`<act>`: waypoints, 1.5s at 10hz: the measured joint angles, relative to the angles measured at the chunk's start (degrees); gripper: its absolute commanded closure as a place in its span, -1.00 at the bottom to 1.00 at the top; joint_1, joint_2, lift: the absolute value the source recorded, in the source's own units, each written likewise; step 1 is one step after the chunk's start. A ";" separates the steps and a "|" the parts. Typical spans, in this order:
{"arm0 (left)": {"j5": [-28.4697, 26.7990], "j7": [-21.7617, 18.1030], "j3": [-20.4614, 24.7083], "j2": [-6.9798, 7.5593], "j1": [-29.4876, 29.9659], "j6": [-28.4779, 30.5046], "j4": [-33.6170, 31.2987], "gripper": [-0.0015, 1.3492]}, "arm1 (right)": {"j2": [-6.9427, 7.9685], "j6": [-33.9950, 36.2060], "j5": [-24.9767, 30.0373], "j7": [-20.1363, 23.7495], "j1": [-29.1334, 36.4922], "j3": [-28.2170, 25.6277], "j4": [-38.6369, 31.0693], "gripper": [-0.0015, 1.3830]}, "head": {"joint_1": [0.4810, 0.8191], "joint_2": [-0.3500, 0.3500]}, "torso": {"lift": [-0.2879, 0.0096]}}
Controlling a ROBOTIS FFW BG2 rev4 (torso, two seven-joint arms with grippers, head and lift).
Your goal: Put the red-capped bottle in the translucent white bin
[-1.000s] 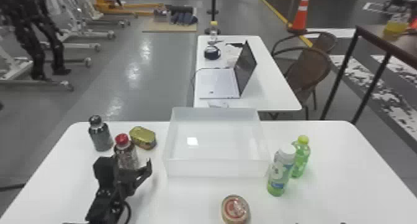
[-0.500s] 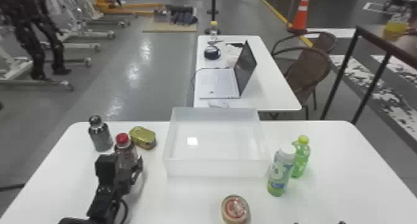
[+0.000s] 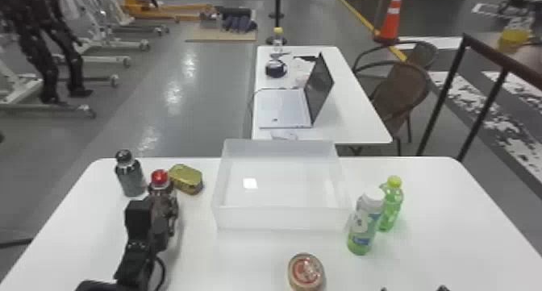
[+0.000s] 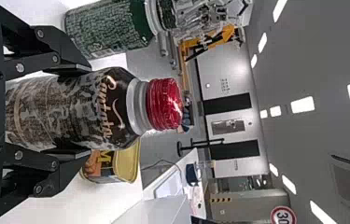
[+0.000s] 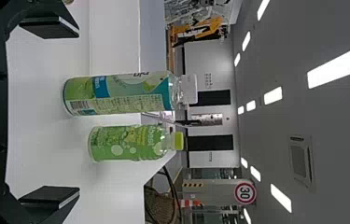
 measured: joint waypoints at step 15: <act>12.93 -17.05 -14.13 -4.82 -3.37 4.33 -11.87 -0.91 | 0.00 0.00 0.09 0.10 -0.40 0.00 1.05 -0.84 | -0.60 0.00 | 0.26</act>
